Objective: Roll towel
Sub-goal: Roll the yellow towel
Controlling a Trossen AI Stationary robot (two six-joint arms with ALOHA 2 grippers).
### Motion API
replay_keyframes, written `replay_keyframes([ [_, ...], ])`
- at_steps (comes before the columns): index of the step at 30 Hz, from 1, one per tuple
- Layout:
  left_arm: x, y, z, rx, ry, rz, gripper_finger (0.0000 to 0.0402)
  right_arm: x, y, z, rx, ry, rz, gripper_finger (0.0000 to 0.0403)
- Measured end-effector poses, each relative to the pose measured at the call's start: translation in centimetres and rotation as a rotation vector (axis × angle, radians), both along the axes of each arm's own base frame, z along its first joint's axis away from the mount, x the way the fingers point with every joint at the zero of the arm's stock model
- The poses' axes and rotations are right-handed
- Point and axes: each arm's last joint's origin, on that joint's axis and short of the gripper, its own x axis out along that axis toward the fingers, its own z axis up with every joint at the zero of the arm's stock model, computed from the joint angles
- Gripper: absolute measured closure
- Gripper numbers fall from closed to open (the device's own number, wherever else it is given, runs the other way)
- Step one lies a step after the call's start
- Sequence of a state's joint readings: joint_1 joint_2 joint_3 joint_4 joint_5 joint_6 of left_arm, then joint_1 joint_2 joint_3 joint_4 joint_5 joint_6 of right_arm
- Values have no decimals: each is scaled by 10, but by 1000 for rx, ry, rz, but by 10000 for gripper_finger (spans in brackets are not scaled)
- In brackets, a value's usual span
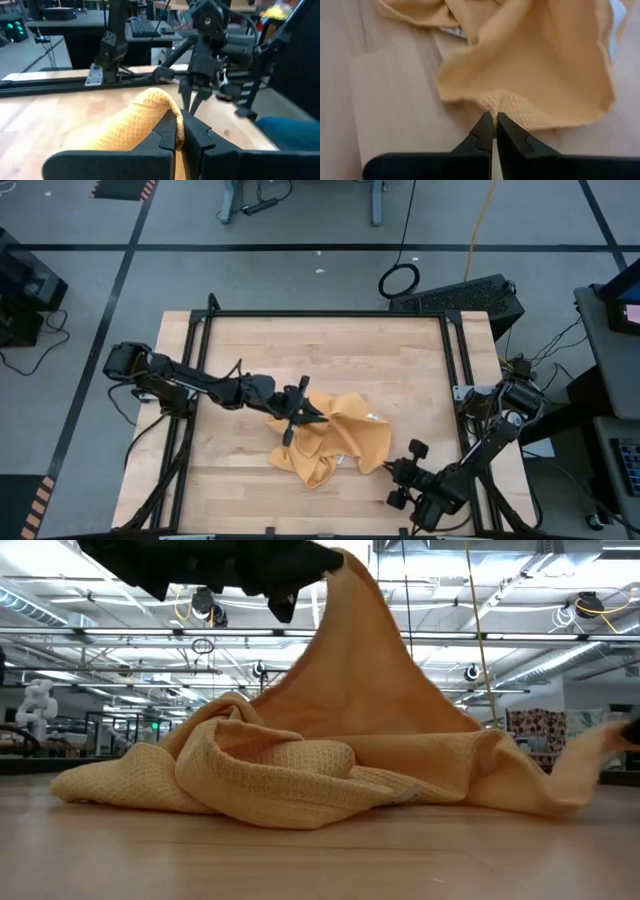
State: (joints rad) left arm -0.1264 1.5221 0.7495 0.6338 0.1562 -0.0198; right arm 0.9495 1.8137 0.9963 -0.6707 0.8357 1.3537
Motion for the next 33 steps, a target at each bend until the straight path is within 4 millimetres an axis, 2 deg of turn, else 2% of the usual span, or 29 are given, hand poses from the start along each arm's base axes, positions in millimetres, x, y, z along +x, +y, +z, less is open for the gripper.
replay_keyframes([
  [9, 23, -24, -39, -62, 20, -7, 391, 29, -2, 2, -14, -57, 72, 399],
  [18, 60, -44, -69, -107, 91, -20, 391, 38, -7, 3, -65, -64, 91, 399],
  [26, 94, -63, -83, -175, 107, -35, 390, 43, -12, 4, -77, -57, 82, 399],
  [29, 101, -65, -89, -213, 122, -34, 377, 41, -11, 3, -77, -50, 92, 399],
  [33, 101, -66, -88, -245, 140, -46, 327, 40, -9, 2, -41, -12, 113, 399],
])
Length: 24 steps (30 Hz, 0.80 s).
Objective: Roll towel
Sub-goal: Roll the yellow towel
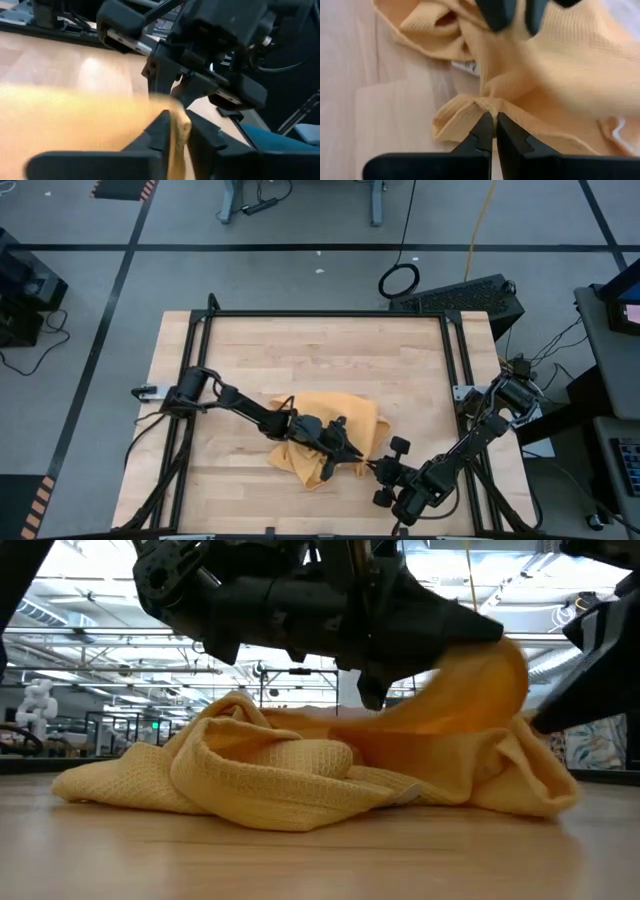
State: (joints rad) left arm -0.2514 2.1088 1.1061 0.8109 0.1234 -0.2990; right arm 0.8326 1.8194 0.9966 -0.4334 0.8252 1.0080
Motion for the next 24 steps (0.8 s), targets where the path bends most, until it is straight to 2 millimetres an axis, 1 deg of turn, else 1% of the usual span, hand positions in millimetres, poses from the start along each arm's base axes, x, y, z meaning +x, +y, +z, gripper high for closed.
replay_keyframes([
  [5, -1, -1, 2, -45, 23, -36, 233, -1, 0, 0, 7, 16, 7, 399],
  [7, -2, -1, 2, -59, 58, -44, 201, -1, 0, -1, 5, 19, 10, 399],
  [9, -4, -2, 4, -56, 90, -61, 181, -1, 0, -1, -3, 28, 19, 399],
  [12, -11, -10, 10, -1, 150, -89, 173, -1, 1, -2, 6, 71, 54, 399],
  [14, -19, -22, 5, 114, 195, -91, 172, -2, 1, -2, 19, 89, 65, 399],
  [16, -28, -38, -2, 286, 198, -91, 172, -2, 1, -2, 22, 93, 65, 399],
  [20, -41, -71, -4, 578, 108, -29, 172, -2, 1, -2, 23, 92, 64, 399],
  [22, -47, -81, -5, 691, 86, 16, 172, -2, 1, -2, 25, 91, 62, 399],
  [24, -49, -84, -5, 766, 69, 55, 172, -2, 1, -2, 28, 89, 60, 399],
])
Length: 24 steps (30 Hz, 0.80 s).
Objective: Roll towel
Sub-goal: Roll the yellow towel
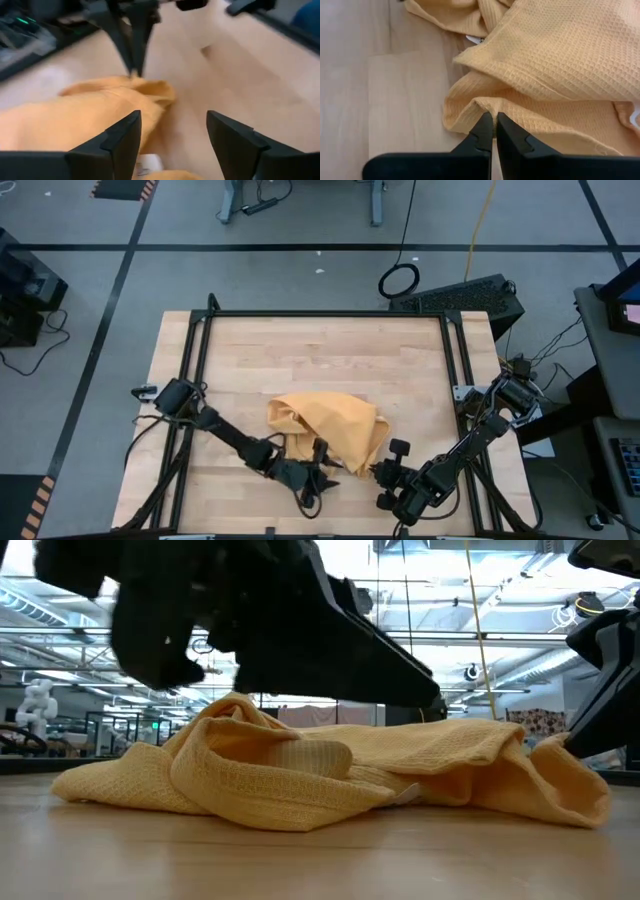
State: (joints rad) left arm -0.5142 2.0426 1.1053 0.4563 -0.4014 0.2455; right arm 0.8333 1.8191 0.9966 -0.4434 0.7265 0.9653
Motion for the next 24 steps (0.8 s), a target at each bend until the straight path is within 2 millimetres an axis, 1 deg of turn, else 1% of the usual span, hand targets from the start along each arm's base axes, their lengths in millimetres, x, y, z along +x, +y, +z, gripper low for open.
replay_keyframes([
  [4, 5, 7, 2, 70, -14, 21, 172, 1, 1, 0, 8, -8, 2, 399],
  [8, 17, 17, 9, 48, 15, -26, 172, 1, 1, 1, 12, -12, 2, 399],
  [13, 28, 15, 16, 62, 108, -102, 172, 1, 1, 1, 12, -12, 2, 399],
  [17, 33, 14, 6, 117, 139, -99, 172, 1, 1, 1, 8, -9, 4, 399],
  [21, 35, 16, -4, 225, 142, -21, 172, 1, 1, 1, 7, -8, 5, 399],
  [24, 35, 16, -6, 239, 140, -24, 172, 1, 1, 1, 7, -8, 4, 399],
])
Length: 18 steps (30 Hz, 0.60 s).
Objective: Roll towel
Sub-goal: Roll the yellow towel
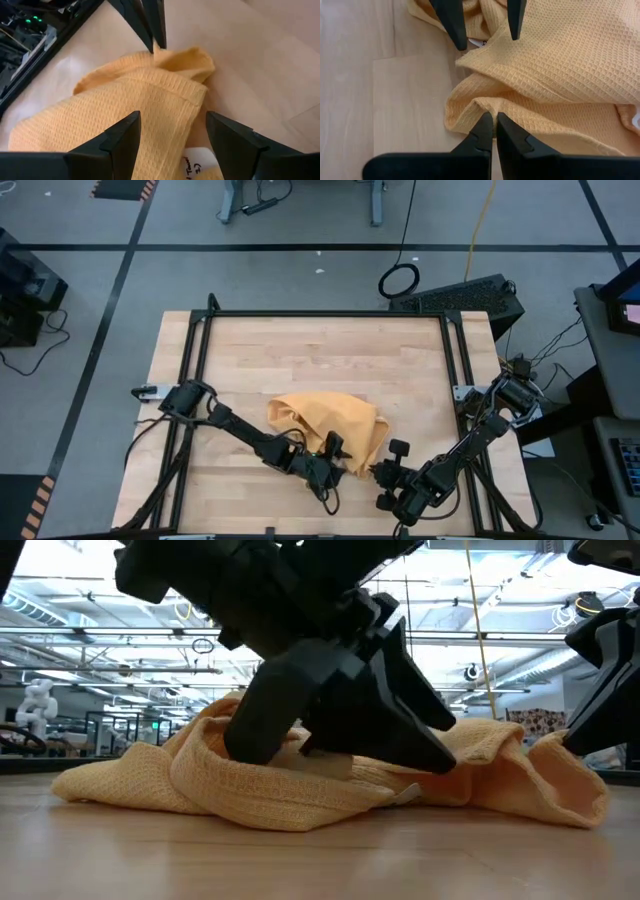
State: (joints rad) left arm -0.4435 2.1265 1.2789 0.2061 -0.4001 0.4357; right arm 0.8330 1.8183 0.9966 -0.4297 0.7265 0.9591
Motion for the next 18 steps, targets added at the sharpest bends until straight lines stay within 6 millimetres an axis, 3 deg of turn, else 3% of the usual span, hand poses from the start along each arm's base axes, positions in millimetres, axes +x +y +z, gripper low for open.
replay_keyframes([
  [13, 5, 12, -10, 61, 33, -29, 175, 0, 0, 0, 33, -15, -34, 399],
  [18, 6, 14, -12, 68, 36, -22, 227, 0, 3, 1, 44, -26, -30, 399],
])
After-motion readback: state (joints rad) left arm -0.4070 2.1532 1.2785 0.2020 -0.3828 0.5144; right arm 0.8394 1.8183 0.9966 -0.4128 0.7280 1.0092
